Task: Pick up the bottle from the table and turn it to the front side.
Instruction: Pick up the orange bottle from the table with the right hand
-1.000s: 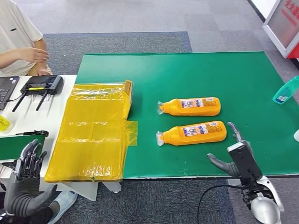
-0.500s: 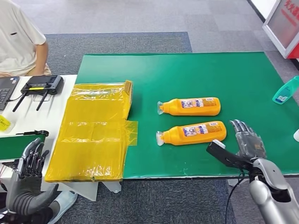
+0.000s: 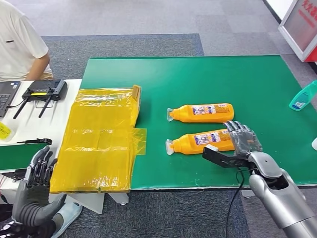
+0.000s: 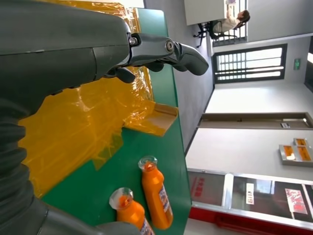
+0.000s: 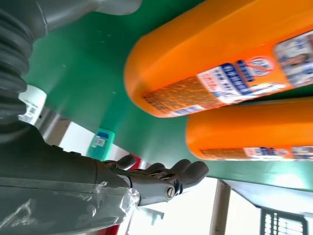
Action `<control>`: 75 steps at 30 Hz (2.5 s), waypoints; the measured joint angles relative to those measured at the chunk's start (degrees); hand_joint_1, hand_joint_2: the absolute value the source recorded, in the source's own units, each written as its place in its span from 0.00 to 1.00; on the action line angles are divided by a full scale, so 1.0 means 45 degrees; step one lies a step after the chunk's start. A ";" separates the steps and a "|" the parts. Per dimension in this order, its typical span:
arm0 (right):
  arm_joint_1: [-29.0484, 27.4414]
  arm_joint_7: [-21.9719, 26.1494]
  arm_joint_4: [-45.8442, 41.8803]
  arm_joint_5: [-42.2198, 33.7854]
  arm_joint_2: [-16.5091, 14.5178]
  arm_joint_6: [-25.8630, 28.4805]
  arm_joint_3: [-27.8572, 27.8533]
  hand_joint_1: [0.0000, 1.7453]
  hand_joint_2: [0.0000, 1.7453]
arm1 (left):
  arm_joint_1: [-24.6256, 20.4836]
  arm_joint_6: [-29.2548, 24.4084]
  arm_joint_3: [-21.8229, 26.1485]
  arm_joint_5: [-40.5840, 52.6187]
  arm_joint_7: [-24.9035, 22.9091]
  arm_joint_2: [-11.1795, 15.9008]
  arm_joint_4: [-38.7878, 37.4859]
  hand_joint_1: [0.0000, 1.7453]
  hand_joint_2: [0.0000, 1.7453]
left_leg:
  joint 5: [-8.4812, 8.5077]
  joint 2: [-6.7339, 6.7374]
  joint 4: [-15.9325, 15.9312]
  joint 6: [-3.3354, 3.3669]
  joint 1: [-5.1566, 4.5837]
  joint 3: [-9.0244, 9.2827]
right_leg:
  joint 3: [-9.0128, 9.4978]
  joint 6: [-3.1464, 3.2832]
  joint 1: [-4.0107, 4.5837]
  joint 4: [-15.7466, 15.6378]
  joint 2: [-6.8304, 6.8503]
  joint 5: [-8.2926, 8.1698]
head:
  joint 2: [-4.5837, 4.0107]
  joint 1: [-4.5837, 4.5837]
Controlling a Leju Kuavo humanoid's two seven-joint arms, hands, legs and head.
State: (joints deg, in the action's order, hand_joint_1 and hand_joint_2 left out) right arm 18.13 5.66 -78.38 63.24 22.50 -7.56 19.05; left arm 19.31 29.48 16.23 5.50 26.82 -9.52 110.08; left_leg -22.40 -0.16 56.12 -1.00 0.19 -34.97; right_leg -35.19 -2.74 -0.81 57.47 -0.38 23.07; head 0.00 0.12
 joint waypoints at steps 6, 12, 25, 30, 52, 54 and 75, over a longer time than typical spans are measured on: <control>0.0827 -0.0069 0.0527 0.0155 0.0061 -0.0084 0.1002 0.00 1.00 | -0.0011 -0.0011 -0.0184 -0.0012 -0.0009 0.0015 -0.0276 0.00 1.00 | 0.0001 0.0000 0.0000 0.0001 0.0000 0.0000 | -0.0001 0.0000 0.0000 0.0000 0.0001 0.0000 | 0.0000 0.0000; 0.1227 -0.0147 0.0832 0.0027 0.0154 -0.0130 0.1511 0.00 1.00 | 0.0002 0.0035 -0.0332 0.0009 -0.0109 0.0018 -0.0524 0.00 1.00 | 0.0000 -0.0001 0.0001 0.0002 -0.0001 -0.0001 | 0.0000 -0.0001 -0.0001 -0.0001 0.0001 0.0000 | 0.0000 0.0000; 0.2796 -0.0098 0.2364 -0.1985 0.0979 -0.1620 0.3167 0.00 1.00 | -0.0018 -0.0453 -0.1211 -0.0204 -0.0083 0.0381 -0.0911 0.00 1.00 | 0.0004 -0.0002 0.0002 0.0006 -0.0008 -0.0002 | 0.0000 -0.0008 -0.0008 -0.0001 0.0000 -0.0006 | 0.0000 0.0001; 0.3261 -0.0109 0.2795 -0.2335 0.1123 -0.1627 0.3761 0.00 1.00 | -0.0021 -0.0505 -0.1444 -0.0257 -0.0084 0.0529 -0.1027 0.00 1.00 | 0.0006 -0.0001 0.0003 0.0008 -0.0008 -0.0001 | -0.0002 -0.0010 -0.0008 -0.0001 0.0002 -0.0007 | 0.0000 0.0000; 0.3512 -0.0365 0.3853 -0.2710 0.0373 -0.0895 0.4570 0.00 1.00 | -0.0363 -0.0684 -0.2320 -0.0406 -0.0142 0.0816 -0.1881 0.00 1.00 | 0.0008 -0.0002 0.0003 0.0012 -0.0011 -0.0004 | 0.0001 -0.0012 -0.0010 -0.0001 0.0001 -0.0009 | 0.0000 0.0001; 0.3622 -0.0353 0.4062 -0.2692 0.0147 -0.0885 0.4619 0.00 1.00 | -0.0400 -0.0699 -0.2379 -0.0443 -0.0169 0.0844 -0.1966 0.00 1.00 | 0.0009 -0.0002 0.0003 0.0013 -0.0011 -0.0004 | 0.0000 -0.0012 -0.0010 -0.0001 0.0002 -0.0009 | 0.0000 0.0000; 0.4019 -0.0189 0.5220 -0.2919 -0.0639 -0.0437 0.4724 0.63 1.00 | -0.0484 -0.0790 -0.2680 -0.0648 -0.0160 0.1075 -0.2402 0.00 1.00 | 0.0009 -0.0003 0.0004 0.0014 -0.0011 -0.0004 | 0.0000 -0.0013 -0.0010 -0.0002 0.0003 -0.0009 | 0.0000 0.0001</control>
State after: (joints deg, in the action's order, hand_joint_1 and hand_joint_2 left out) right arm 36.21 4.81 -54.89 50.10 19.63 -9.52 40.31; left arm 17.13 25.93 4.17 2.58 26.10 -4.69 99.27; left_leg -22.36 -0.17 56.13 -0.94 0.14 -34.99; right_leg -35.18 -2.79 -0.86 57.46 -0.36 23.03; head 0.00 0.13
